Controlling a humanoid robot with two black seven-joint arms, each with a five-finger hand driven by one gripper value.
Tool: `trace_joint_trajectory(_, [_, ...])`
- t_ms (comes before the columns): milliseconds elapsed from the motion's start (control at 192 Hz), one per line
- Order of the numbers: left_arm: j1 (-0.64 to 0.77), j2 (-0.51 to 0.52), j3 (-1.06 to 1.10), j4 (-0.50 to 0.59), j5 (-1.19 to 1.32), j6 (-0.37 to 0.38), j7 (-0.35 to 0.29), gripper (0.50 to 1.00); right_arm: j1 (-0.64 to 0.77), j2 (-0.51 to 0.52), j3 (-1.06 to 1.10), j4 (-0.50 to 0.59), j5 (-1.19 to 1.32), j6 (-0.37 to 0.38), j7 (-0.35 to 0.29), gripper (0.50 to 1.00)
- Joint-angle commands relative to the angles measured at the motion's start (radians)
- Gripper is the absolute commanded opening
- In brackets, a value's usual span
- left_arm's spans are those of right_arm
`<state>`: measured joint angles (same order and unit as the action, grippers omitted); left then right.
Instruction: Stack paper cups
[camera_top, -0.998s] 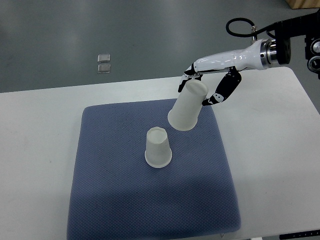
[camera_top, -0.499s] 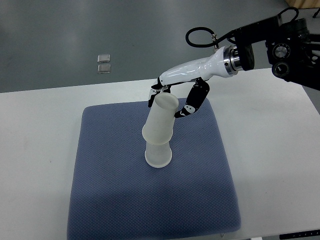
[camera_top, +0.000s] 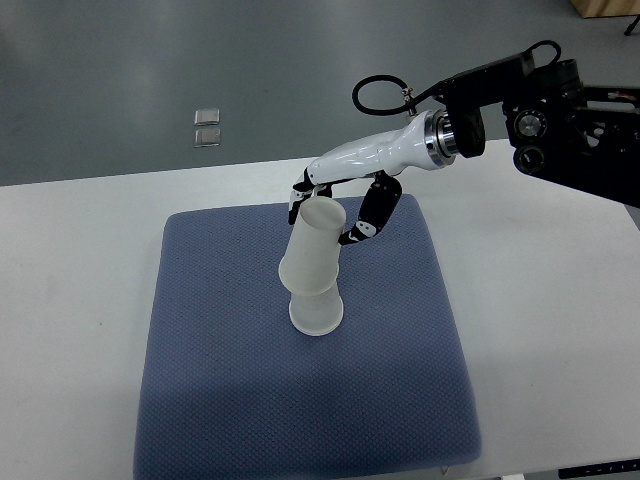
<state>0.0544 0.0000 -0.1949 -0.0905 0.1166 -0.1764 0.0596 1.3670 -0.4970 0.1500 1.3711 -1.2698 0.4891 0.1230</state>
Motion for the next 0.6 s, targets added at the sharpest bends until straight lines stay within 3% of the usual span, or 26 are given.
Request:
trace_joint_trajectory(0, [-0.001,0.000,0.000,0.000,0.000,0.000,0.000,1.000,-0.006,0.006,0.000,0.000,0.001,-0.006,-0.016,0.860])
trace_joint_trajectory(104, [-0.001,0.000,0.000,0.000,0.000,0.000,0.000,1.000,-0.011,0.005,0.000,0.000,0.007,-0.006,-0.014,0.913])
trace_joint_trajectory(468, [0.001,0.000,0.000,0.000,0.000,0.000,0.000,1.000,-0.046,-0.015,0.020,-0.058,0.132,-0.018,-0.014,0.919])
trace_joint_trajectory(593, [-0.001,0.000,0.000,0.000,0.000,0.000,0.000,1.000,-0.124,-0.011,0.020,-0.144,0.268,-0.086,-0.016,0.917])
